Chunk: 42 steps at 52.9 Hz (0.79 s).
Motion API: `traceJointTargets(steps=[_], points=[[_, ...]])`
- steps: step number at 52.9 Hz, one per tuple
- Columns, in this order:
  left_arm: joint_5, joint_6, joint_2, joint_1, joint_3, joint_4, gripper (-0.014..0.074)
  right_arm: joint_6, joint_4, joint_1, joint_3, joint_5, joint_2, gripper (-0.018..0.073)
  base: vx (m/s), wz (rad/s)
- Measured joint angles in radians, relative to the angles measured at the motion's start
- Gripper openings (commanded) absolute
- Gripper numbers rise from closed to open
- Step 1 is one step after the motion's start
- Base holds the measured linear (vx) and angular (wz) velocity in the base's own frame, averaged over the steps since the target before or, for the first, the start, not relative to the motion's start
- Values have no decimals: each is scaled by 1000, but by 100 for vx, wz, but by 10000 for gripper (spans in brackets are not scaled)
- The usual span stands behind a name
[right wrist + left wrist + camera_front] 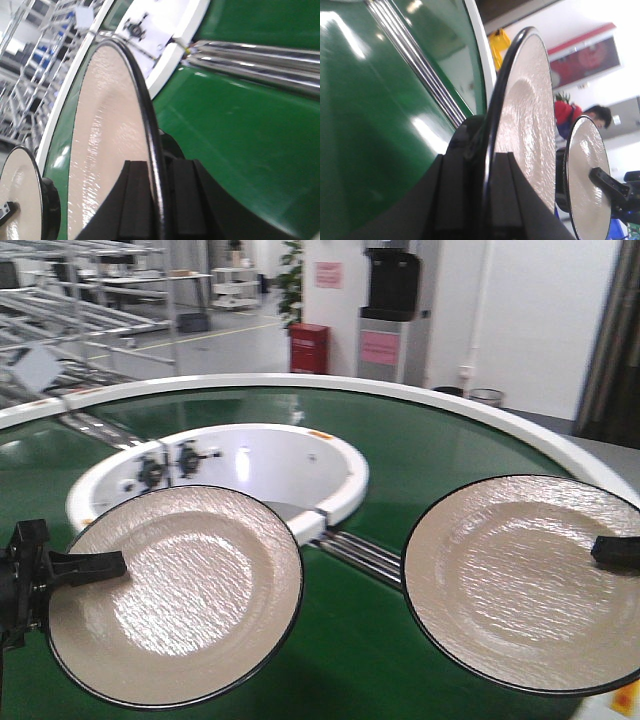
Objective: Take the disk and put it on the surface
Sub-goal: 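Hold both plates while the base drives to the steel table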
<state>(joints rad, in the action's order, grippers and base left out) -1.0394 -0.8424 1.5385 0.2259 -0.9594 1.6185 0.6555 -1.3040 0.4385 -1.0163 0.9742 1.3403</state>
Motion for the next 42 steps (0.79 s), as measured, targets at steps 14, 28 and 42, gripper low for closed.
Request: traceJointTargets(steps=[14,28,42], points=[[-3,0,0,0,0,0,-8,0,0,0,0,-3,0,-9,-16,-61],[-3,0,0,0,0,0,-8,0,0,0,0,-4,0,-9,-15,-58],[-3,0,-1,0,0,0,-8,0,0,0,0,-3,0,-9,-13,-53]])
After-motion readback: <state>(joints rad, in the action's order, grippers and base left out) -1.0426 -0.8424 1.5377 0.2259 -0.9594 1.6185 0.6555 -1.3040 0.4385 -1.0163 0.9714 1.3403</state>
